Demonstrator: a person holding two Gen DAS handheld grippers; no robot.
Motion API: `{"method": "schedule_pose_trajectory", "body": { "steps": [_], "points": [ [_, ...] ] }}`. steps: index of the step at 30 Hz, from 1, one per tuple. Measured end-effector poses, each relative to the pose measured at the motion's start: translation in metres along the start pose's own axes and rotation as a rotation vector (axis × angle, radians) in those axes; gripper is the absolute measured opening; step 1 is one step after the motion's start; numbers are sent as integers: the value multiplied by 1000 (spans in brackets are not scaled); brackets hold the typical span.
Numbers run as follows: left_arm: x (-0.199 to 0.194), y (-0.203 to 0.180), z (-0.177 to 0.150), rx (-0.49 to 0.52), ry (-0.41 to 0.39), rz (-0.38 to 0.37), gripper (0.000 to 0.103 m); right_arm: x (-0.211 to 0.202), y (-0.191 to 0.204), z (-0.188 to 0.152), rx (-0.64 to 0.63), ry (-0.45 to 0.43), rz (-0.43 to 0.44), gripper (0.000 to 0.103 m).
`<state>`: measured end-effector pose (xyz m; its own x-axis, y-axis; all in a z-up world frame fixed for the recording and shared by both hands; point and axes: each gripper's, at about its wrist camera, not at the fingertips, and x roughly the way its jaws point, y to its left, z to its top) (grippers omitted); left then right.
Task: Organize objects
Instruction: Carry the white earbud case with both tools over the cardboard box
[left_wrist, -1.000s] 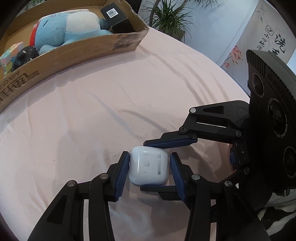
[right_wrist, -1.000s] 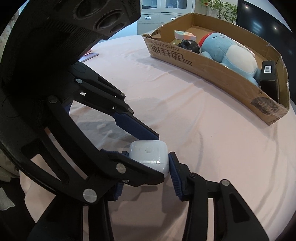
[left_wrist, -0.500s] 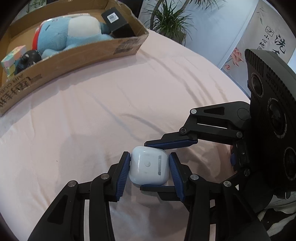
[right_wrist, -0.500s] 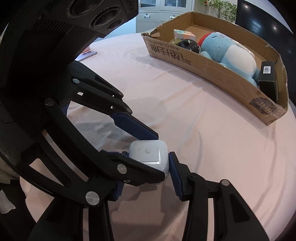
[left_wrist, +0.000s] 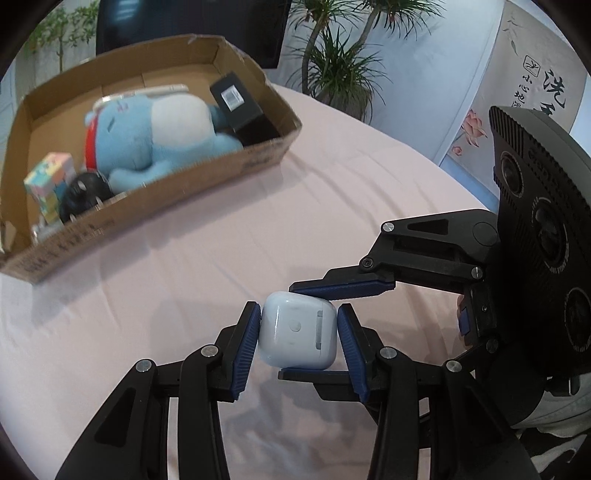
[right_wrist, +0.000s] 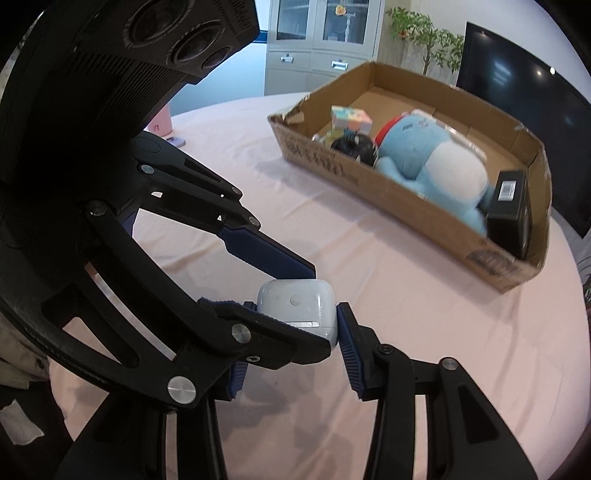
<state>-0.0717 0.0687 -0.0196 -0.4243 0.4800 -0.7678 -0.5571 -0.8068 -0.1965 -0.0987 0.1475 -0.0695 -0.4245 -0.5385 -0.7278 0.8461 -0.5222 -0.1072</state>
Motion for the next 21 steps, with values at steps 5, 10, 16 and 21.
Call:
{"method": "schedule_pose_trajectory", "body": {
  "steps": [5, 10, 16, 21],
  "points": [
    [-15, 9, 18, 9, -35, 19, 41, -5, -7, 20, -22, -31, -21, 41],
    [-29, 20, 42, 26, -70, 39, 41, -10, -20, 43, -32, -65, -38, 41],
    [-39, 37, 80, 50, -105, 53, 41, -14, -41, 73, -39, -98, -66, 41],
    [-47, 55, 112, 58, -137, 63, 41, -15, -62, 101, -39, -123, -83, 41]
  ]
}}
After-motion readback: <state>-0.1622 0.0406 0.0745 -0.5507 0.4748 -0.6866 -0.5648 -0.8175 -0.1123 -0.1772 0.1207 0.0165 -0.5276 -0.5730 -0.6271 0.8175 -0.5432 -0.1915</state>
